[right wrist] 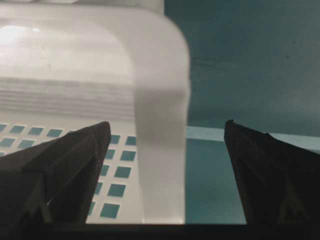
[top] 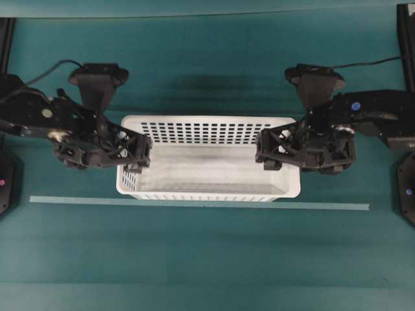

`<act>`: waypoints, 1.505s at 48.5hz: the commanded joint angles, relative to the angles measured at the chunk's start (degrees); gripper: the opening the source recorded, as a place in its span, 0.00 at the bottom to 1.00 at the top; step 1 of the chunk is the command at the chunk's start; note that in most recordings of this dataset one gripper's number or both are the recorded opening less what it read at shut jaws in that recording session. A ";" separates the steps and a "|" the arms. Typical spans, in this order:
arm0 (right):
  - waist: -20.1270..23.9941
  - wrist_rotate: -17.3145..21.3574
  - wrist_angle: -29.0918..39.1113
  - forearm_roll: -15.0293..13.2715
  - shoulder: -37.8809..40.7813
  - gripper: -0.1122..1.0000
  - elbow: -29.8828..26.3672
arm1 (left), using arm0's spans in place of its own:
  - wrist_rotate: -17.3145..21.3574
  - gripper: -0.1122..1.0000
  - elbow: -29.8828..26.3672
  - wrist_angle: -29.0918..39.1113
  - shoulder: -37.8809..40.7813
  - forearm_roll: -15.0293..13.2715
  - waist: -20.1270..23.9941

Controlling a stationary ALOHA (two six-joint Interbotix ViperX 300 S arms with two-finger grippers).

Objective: Lift the white basket with both hands.
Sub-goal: 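Close both grippers on the basket's end rims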

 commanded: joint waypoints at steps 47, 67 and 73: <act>-0.09 0.35 -0.70 -0.53 4.48 0.92 0.18 | 0.18 0.95 -1.23 -5.63 4.83 0.26 0.00; -0.62 -0.09 -2.64 0.62 5.54 0.30 -0.18 | 0.18 0.18 -0.18 -7.82 5.01 0.26 -0.26; -0.70 0.00 -2.64 0.62 5.80 0.28 -0.53 | 0.26 0.07 -0.26 -7.73 5.10 0.26 -0.44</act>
